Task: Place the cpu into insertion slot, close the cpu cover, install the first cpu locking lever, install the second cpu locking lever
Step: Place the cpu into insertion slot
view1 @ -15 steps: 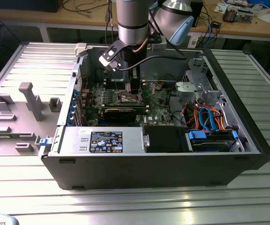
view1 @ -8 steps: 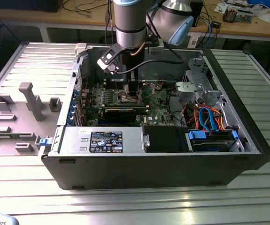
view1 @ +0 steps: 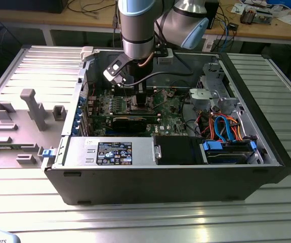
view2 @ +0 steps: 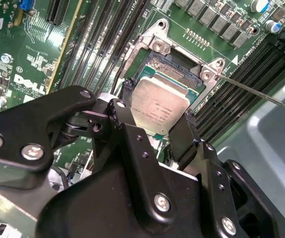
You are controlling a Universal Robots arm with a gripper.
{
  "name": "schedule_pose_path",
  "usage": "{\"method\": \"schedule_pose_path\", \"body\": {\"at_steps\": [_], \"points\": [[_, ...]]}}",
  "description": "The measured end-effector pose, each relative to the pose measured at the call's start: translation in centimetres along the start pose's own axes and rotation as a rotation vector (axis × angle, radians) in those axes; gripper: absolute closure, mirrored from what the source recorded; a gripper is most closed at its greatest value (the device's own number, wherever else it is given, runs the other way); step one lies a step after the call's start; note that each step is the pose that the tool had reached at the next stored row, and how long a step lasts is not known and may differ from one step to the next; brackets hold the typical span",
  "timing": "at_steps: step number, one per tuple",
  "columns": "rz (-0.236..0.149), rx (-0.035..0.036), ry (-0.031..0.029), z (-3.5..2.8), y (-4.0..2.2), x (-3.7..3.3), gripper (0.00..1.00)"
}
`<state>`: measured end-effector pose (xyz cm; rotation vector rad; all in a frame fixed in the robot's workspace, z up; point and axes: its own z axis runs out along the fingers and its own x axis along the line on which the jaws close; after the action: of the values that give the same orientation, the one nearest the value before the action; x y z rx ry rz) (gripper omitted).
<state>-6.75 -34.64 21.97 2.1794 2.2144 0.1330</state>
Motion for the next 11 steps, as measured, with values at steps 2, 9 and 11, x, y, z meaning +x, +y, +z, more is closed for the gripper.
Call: {"method": "schedule_pose_path", "body": {"at_steps": [2, 9, 11], "points": [[0.0, -0.0001, 0.0002, 0.01, -0.14, 0.01, 0.46], [0.0, -0.0002, 0.0003, 0.12, -0.2, 0.02, 0.46], [0.0, -0.0003, 0.0004, 0.21, -0.21, 0.03, 0.46]]}}
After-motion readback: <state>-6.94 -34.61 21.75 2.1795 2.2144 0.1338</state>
